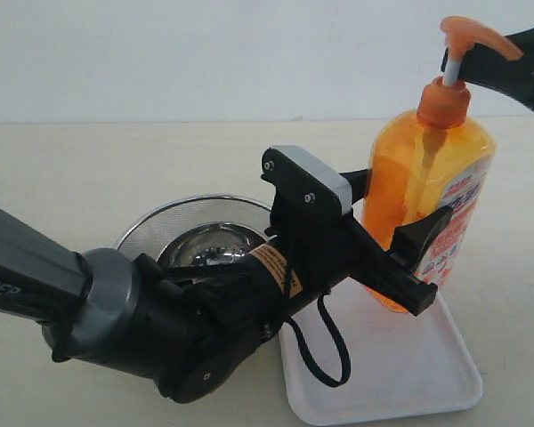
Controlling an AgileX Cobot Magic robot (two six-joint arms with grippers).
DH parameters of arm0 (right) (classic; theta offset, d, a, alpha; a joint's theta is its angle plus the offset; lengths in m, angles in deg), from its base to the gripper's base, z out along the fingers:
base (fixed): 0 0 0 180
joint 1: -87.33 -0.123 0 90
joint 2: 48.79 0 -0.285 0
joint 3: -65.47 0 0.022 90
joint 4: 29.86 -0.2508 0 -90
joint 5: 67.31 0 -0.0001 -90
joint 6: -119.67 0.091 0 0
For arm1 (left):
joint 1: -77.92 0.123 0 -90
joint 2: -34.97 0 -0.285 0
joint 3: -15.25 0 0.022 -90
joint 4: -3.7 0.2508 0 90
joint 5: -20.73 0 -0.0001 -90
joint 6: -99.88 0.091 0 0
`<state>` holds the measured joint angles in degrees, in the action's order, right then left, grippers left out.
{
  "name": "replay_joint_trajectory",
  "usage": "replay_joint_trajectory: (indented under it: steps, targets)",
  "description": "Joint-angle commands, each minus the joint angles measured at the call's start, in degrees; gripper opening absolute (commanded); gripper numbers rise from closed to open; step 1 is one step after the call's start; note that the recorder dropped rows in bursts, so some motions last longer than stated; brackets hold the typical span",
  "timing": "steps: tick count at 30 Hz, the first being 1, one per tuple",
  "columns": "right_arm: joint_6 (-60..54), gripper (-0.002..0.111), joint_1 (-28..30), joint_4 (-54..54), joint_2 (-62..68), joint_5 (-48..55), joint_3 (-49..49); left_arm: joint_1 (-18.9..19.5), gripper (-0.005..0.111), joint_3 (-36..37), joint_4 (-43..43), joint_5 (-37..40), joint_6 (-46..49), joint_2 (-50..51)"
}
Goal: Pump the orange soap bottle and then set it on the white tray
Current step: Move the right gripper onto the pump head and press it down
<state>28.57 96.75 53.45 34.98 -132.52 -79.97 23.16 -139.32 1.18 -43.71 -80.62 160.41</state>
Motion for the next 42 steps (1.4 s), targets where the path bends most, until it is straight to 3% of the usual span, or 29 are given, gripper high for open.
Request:
replay_joint_trajectory:
  steps: [1,11,30,32,37,42]
  targets:
    - [-0.2,0.0,-1.8,2.8,-0.1,0.2,0.0,-0.4,0.005,-0.7,0.9,-3.9,0.5,-1.2]
    - [0.3,0.0,-2.0,3.2,-0.1,0.1,0.0,-0.4,0.005,4.8,0.1,-3.7,3.1,-3.1]
    - [1.1,0.0,-6.6,5.9,-0.1,3.7,0.0,-0.4,0.005,5.5,-2.2,1.8,3.3,-3.3]
    - [1.1,0.0,-6.6,5.9,-0.1,3.7,0.0,-0.4,0.013,6.0,-2.3,0.9,3.3,-3.3]
    - [1.1,0.0,-6.6,6.0,-0.1,3.7,0.0,-0.4,0.053,6.0,-4.7,1.6,3.3,-3.3]
    - [1.1,0.0,-6.6,6.1,-0.1,3.8,0.0,-0.4,0.058,6.4,-5.7,4.6,4.2,-3.3]
